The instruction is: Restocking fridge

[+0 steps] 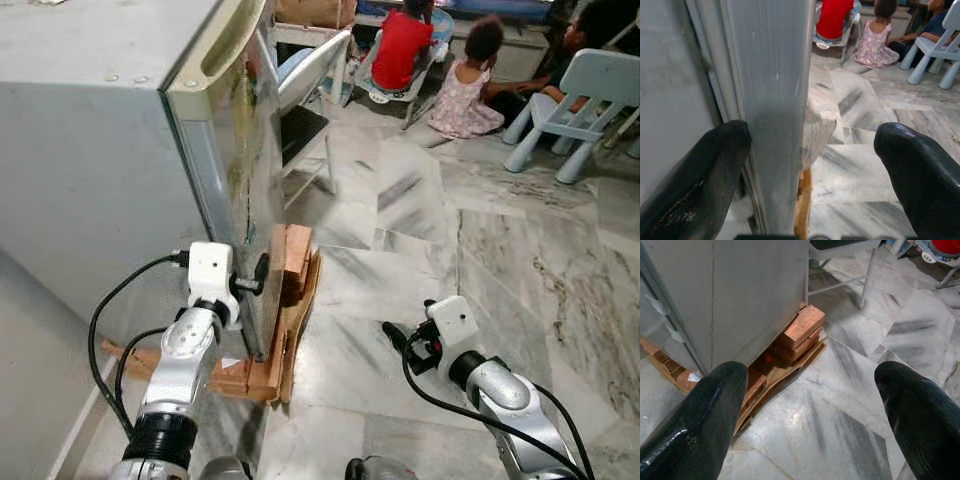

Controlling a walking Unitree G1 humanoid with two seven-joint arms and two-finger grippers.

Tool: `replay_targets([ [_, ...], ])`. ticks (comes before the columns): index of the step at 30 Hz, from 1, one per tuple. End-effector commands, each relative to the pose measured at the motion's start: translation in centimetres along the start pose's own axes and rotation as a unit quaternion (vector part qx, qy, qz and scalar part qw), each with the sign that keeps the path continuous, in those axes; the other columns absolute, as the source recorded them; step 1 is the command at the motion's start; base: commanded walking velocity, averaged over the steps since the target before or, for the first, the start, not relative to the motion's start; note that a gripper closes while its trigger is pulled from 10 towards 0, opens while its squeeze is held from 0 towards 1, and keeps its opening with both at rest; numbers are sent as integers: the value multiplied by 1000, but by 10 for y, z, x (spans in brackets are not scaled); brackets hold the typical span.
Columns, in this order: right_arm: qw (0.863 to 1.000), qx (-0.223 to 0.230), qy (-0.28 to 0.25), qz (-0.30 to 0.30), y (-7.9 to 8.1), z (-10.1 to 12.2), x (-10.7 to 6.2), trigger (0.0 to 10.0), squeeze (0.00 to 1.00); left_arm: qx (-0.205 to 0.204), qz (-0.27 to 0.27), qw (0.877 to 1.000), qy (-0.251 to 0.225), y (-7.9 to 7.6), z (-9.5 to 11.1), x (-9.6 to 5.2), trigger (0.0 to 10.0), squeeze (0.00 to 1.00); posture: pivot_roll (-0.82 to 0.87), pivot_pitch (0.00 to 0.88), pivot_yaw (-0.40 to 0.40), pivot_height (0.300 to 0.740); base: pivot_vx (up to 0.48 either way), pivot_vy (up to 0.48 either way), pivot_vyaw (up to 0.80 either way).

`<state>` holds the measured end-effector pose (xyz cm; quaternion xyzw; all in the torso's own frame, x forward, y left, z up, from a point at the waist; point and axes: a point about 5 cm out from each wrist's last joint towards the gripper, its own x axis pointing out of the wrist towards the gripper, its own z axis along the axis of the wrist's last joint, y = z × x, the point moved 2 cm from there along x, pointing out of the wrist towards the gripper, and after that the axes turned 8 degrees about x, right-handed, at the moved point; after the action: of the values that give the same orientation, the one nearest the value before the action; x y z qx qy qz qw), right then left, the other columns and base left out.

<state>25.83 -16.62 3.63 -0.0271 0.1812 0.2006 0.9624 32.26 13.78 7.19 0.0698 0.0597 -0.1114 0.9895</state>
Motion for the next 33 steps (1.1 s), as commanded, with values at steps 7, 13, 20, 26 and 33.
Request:
replay_targets([
  [7,1000,-5,5,10,1,-1,1,10000,0,27,3,999,-19,9,17,18,10000,0,-30,57,-50,740,0,0,0],
  [13,1000,-5,13,17,2,-3,2,10000,0,90,-116,983,-108,-45,77,33,10000,0,-12,57,-54,740,0,0,0],
  [20,999,-4,24,27,4,-6,7,10000,0,68,-350,904,-235,-188,155,-1,10000,0,0,43,-54,740,0,0,0],
  [26,999,-2,31,25,4,-7,10,10000,0,45,-393,879,-267,-217,188,-3,10000,0,-30,31,-41,740,0,0,0],
  [33,999,10,31,28,7,-9,11,10000,0,26,-307,928,-208,-147,147,17,10000,0,-10,37,-33,740,0,0,0],
])
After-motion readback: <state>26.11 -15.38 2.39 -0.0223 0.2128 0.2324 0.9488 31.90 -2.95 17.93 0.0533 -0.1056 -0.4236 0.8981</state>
